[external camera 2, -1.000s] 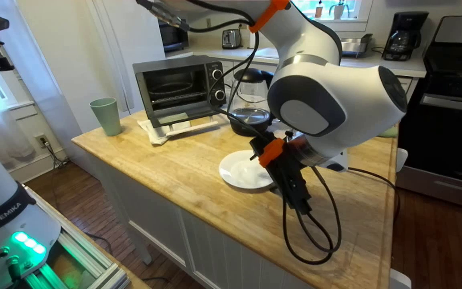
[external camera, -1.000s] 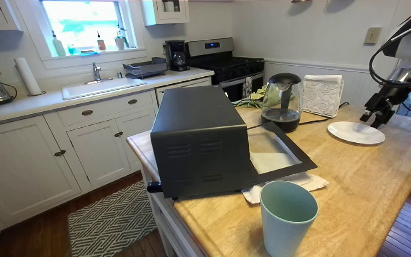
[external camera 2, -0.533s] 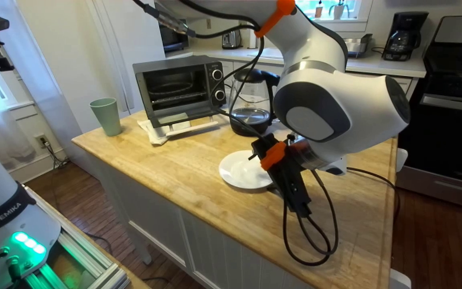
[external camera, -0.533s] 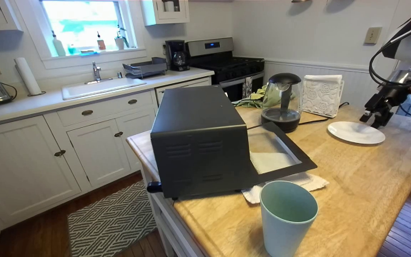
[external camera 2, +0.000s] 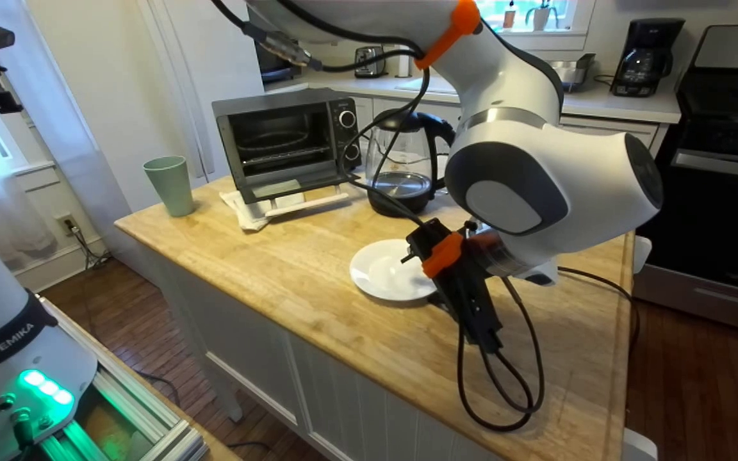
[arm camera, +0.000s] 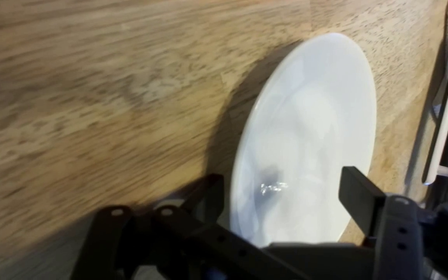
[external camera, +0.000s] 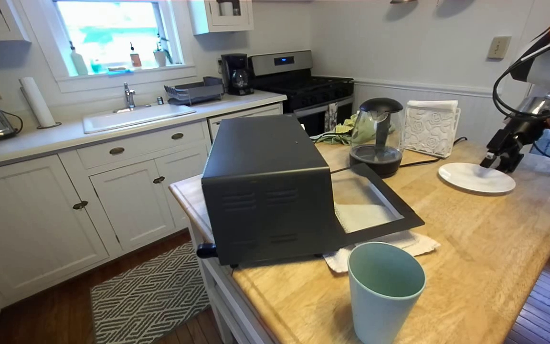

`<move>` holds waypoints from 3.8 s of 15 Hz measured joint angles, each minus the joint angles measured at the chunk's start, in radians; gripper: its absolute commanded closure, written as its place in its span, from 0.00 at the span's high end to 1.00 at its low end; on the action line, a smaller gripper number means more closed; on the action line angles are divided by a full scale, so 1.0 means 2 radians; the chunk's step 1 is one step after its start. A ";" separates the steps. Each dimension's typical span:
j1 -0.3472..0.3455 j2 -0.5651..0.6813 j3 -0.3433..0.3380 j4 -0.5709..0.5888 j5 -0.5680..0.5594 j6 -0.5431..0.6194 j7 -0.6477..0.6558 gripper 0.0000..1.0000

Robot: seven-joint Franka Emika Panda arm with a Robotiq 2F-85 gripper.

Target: Pick up the paper plate and in the oven on top of the oven wire rack

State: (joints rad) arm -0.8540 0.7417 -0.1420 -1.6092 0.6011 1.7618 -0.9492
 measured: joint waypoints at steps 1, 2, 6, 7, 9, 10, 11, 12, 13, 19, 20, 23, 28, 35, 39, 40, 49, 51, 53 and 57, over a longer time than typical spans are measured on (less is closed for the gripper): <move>0.000 0.001 0.000 0.002 0.000 0.000 0.000 0.59; -0.001 0.001 0.001 0.003 0.000 0.000 0.000 0.50; -0.001 0.002 0.003 0.003 0.000 0.000 0.000 0.23; -0.001 0.003 0.003 0.003 0.000 0.000 0.000 0.16; -0.001 0.004 0.004 0.003 0.000 0.000 0.000 0.02; -0.001 0.005 0.004 0.003 0.000 0.000 0.000 0.00; -0.002 0.005 0.004 0.003 0.000 0.000 0.000 0.00; -0.002 0.005 0.004 0.004 0.001 -0.003 0.000 0.03; -0.003 0.005 0.005 0.006 0.002 -0.008 0.000 0.03; -0.010 0.005 0.008 0.020 0.002 -0.052 0.000 0.02; -0.010 0.005 0.008 0.020 0.002 -0.063 0.000 0.02; -0.013 0.005 0.008 0.022 0.002 -0.110 0.000 0.02; -0.021 0.005 0.010 0.031 0.002 -0.194 -0.008 0.02; -0.002 -0.004 0.018 0.018 0.002 -0.225 -0.012 0.02; 0.038 -0.037 0.019 -0.020 0.004 -0.209 -0.001 0.02; 0.049 -0.048 0.019 -0.034 0.010 -0.196 0.003 0.02; 0.145 -0.145 0.013 -0.179 0.114 -0.095 0.025 0.02; 0.167 -0.162 0.008 -0.207 0.131 -0.085 0.026 0.08; 0.185 -0.174 0.005 -0.225 0.135 -0.077 0.027 0.08; 0.189 -0.181 0.000 -0.234 0.137 -0.074 0.027 0.08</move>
State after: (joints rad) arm -0.4766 0.3802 -0.1415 -2.0770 0.8746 1.6147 -0.8948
